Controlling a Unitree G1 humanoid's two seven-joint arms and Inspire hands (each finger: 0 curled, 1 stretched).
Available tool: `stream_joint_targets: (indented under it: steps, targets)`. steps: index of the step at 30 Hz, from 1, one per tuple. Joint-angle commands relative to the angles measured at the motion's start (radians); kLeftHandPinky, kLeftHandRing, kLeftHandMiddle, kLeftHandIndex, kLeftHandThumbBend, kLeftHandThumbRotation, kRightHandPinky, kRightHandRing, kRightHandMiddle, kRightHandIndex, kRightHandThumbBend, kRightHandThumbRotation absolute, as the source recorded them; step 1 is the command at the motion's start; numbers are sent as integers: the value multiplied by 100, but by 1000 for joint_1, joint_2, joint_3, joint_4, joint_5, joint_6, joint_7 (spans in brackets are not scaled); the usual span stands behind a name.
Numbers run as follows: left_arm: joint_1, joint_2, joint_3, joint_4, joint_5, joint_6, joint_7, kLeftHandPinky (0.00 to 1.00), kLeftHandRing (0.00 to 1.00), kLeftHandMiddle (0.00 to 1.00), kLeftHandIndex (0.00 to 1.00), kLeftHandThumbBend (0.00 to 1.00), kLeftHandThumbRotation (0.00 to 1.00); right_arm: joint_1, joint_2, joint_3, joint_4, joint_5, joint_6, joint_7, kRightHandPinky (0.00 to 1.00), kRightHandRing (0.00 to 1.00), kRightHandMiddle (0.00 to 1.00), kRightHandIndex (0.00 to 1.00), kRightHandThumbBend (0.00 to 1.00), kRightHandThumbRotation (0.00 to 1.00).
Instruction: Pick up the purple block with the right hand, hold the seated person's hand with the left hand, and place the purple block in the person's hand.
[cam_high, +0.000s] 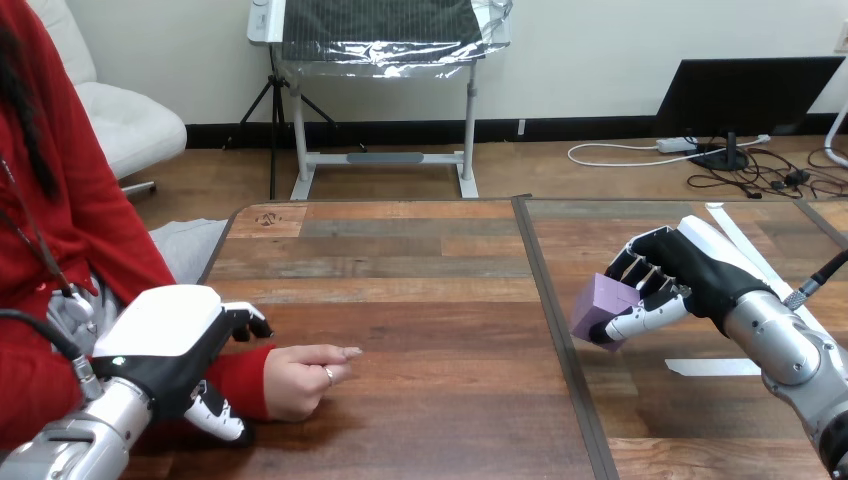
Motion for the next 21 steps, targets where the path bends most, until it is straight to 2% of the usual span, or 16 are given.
stream_joint_targets:
  steps: [1, 15, 21]
  targets:
    - [-88, 27, -21, 23, 22, 29, 13, 70, 74, 75, 75, 99, 13, -25, -12, -24, -48, 21, -30, -18, 44, 45, 48, 49, 83, 0]
    - [-125, 36, -46, 70, 4, 59, -4, 70, 76, 77, 76, 99, 10, -27, -11, -33, -42, 32, -25, -8, 43, 44, 48, 48, 83, 0]
    - [-145, 39, -59, 94, -5, 80, -43, 67, 75, 78, 76, 98, 10, -27, -13, -25, -43, 27, -26, -18, 43, 45, 48, 48, 83, 0]
